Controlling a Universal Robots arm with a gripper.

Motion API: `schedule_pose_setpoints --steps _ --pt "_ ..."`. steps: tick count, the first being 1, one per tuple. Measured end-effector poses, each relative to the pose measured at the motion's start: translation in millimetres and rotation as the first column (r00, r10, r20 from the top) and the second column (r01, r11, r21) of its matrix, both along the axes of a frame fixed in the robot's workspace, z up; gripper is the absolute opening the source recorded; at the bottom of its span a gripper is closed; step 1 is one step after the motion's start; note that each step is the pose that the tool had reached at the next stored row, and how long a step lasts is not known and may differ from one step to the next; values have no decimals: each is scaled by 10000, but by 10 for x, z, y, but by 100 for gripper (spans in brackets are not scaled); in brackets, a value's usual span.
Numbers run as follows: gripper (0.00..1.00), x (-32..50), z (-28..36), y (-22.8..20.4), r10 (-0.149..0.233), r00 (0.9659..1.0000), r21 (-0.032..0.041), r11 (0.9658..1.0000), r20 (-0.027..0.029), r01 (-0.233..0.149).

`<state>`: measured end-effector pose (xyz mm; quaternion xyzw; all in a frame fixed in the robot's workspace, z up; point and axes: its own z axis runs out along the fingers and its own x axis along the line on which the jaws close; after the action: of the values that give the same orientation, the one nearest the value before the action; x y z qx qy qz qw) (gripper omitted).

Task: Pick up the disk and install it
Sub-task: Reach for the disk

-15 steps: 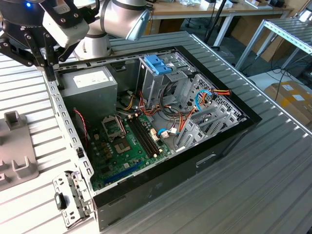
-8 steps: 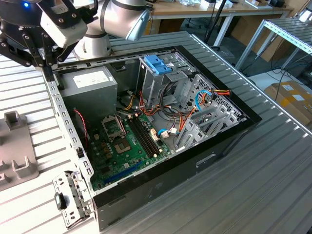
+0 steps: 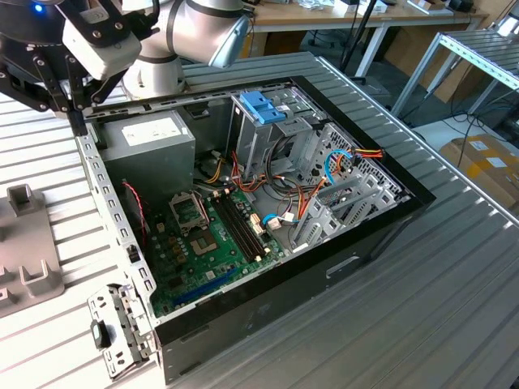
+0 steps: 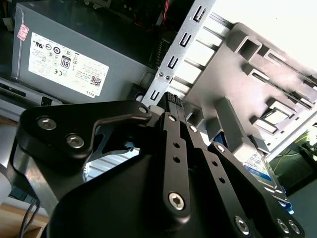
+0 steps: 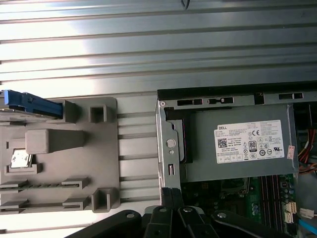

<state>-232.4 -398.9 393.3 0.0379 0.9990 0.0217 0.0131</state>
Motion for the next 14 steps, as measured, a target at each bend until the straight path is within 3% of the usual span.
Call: schedule_pose_setpoints --steps 14 --pt "11 -62 0 0 0 10000 0 10000 -1 0"
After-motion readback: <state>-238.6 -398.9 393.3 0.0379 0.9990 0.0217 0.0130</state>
